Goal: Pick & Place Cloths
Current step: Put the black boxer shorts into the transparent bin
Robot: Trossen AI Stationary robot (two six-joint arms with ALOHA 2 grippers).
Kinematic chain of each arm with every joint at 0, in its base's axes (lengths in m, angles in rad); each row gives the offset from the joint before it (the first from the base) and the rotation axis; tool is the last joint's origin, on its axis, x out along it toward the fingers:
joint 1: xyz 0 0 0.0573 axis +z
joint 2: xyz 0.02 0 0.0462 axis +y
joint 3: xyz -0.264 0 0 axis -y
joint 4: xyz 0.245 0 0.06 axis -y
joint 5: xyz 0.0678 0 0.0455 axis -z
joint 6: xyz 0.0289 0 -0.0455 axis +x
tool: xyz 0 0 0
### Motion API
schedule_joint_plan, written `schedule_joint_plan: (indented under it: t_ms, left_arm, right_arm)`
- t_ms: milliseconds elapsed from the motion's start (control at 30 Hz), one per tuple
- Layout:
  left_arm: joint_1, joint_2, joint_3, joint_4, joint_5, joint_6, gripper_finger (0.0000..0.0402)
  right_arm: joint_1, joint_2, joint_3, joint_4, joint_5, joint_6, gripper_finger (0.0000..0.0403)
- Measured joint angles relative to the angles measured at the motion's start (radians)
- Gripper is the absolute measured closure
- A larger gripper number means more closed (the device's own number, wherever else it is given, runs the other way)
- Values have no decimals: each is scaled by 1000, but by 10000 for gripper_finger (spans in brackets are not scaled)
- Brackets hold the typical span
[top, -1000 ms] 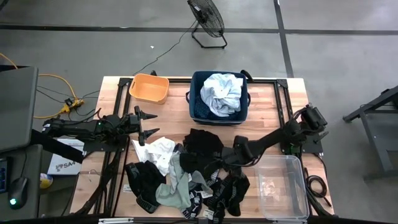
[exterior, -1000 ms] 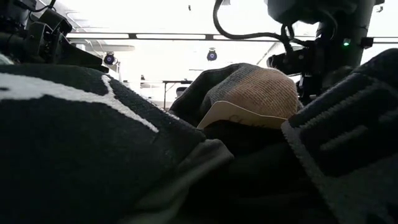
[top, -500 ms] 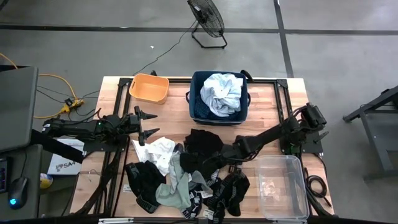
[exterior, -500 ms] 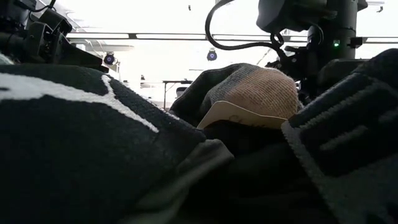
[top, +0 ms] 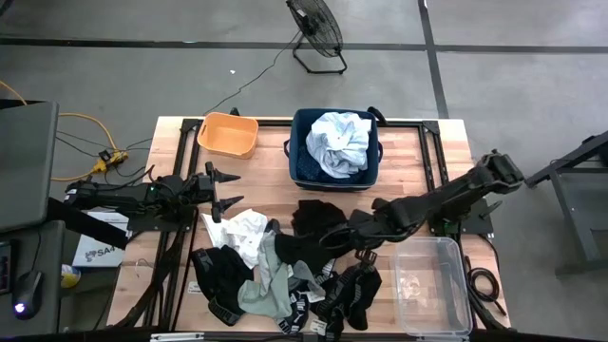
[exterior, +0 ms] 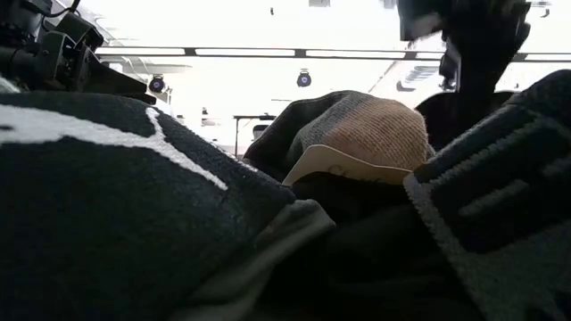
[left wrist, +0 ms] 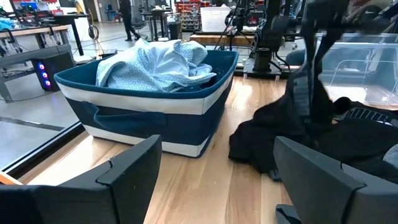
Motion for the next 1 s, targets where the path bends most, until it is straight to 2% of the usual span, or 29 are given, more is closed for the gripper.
schedule_joint_plan:
  t_ms: [333,733,1000]
  left_arm:
    - [0,0,0,0,0,0,96]
    - [0,0,0,0,0,0,96]
    - [0,0,0,0,0,0,96]
  right_arm:
    - [61,-192,156,-168,167,67,399]
    - [61,-356,377,-349,119,61,399]
    - [61,-391,577,-406,152,-25,399]
